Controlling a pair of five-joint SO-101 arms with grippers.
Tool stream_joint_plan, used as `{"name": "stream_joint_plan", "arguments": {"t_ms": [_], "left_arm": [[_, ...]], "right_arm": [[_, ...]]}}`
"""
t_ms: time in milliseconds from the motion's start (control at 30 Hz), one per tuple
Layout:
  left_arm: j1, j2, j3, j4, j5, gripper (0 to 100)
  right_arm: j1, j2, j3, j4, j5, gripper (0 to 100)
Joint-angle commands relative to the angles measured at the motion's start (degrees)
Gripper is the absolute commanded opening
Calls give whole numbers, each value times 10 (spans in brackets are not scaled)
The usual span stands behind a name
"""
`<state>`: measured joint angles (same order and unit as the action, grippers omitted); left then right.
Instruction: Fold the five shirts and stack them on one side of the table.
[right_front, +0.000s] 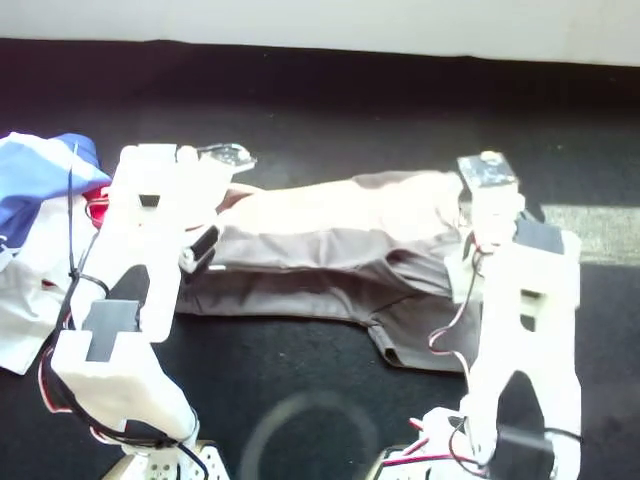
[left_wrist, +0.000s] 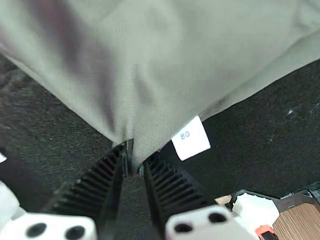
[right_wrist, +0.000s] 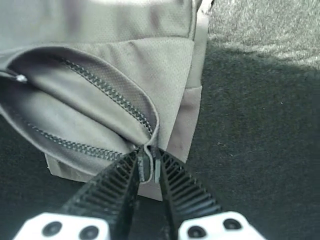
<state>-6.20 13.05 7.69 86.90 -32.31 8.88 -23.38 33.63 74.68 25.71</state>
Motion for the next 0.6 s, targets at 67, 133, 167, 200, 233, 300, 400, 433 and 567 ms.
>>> {"name": "stream_joint_plan", "arguments": {"t_ms": [67, 133, 167, 200, 233, 300, 400, 433, 567], "left_arm": [[7, -5, 36, -15, -26, 9], [6, -5, 52, -34, -26, 9], [6, -5, 59, -41, -26, 9], [6, -5, 66, -47, -26, 9], [6, -4, 73, -52, -26, 9], [6, -4, 83, -59, -26, 9], [6, -4, 89, -57, -26, 9], [6, -4, 89, -56, -26, 9], [6, -4, 89, -58, -26, 9]], "right_arm": [[41, -30, 44, 13, 55, 6], [42, -33, 72, 0, 66, 6], [41, -36, 86, -8, 67, 6], [41, -36, 97, -15, 69, 6], [40, -34, 108, -22, 71, 6], [40, -32, 127, -36, 74, 6], [40, -35, 150, -43, 74, 6], [40, -35, 155, -43, 74, 6], [40, -36, 167, -39, 75, 6]]}}
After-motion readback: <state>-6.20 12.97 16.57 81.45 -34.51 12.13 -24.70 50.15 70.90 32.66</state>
